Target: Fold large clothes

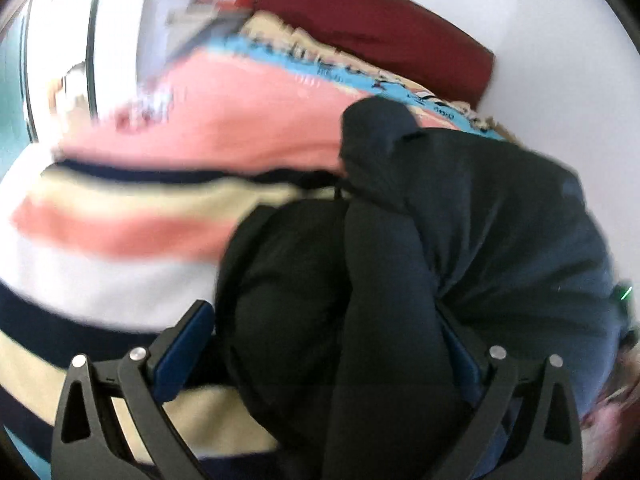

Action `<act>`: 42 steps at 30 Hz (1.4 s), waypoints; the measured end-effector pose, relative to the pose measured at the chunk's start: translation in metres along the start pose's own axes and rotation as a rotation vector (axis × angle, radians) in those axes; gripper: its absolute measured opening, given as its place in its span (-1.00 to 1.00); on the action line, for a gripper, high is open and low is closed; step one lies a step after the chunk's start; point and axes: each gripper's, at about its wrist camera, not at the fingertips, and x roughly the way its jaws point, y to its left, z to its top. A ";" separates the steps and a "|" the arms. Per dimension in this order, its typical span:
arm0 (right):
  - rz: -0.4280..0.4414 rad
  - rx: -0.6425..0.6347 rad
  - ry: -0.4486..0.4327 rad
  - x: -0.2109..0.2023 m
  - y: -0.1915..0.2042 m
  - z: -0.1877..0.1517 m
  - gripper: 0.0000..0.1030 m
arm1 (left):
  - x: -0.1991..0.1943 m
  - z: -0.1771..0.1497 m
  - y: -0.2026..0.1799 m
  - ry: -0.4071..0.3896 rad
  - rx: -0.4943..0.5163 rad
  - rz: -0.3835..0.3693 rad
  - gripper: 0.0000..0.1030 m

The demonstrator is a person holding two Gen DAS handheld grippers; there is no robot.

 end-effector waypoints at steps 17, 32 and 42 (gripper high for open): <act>0.190 0.048 0.121 0.041 -0.003 0.006 0.99 | 0.080 0.015 0.046 0.278 -0.362 -0.609 1.00; 0.226 0.077 0.034 0.049 -0.010 -0.003 0.99 | 0.096 0.019 0.015 0.300 -0.315 -0.453 1.00; 0.259 0.027 0.048 0.047 0.036 0.004 -0.07 | 0.081 0.026 -0.038 0.256 -0.241 -0.514 0.35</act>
